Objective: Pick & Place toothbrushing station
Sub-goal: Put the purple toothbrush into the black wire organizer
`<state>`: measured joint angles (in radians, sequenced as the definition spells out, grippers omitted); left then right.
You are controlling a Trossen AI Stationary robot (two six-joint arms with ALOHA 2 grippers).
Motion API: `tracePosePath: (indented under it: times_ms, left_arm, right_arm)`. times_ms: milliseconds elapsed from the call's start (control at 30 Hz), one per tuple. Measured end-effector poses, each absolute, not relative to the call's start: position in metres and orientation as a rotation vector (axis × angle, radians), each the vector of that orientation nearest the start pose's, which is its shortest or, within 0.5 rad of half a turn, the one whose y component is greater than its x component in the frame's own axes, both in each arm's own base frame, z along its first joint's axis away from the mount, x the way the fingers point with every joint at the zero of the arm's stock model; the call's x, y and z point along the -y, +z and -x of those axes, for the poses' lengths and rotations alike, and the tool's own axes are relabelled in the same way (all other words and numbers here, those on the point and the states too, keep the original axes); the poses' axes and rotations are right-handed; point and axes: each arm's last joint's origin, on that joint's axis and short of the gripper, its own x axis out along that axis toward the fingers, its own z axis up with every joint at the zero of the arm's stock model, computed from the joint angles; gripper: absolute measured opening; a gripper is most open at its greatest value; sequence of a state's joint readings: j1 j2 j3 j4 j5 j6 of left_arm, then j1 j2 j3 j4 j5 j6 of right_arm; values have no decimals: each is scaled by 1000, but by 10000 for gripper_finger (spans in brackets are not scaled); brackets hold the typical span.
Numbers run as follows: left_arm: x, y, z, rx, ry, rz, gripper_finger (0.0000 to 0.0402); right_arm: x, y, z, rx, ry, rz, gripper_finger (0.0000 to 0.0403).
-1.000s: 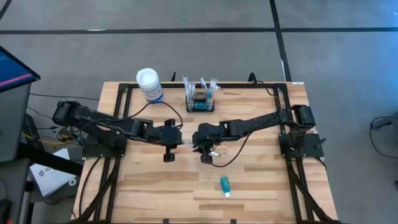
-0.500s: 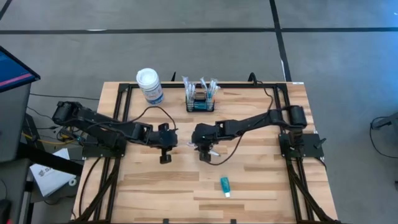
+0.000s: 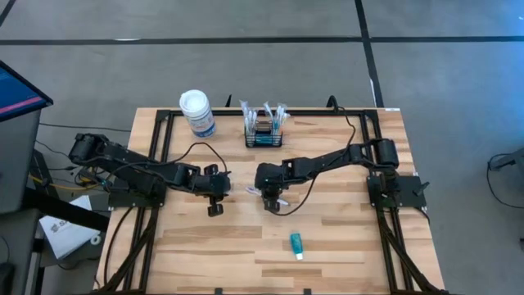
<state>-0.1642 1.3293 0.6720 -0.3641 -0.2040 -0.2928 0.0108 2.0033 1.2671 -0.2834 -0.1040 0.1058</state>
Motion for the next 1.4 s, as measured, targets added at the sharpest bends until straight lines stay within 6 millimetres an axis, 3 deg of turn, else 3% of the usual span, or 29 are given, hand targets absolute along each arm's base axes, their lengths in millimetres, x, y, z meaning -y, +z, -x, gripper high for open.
tracePosePath:
  times_ms: [233,433,967,1133,1400]
  left_arm:
    - [33,176,-235,-987,184,84,107]
    - [33,176,-236,-979,183,86,133]
    - [34,178,-238,-952,179,93,133]
    - [34,178,-239,-947,179,94,130]
    - [34,179,-240,-935,177,97,127]
  right_arm:
    - [-11,133,-405,-1037,58,-138,79]
    - [-10,129,-405,-1048,52,-129,79]
    - [-8,129,-404,-1050,-18,-62,79]
    - [-8,119,-405,-1085,-27,-50,78]
    - [-10,113,-403,-1115,-46,-35,13]
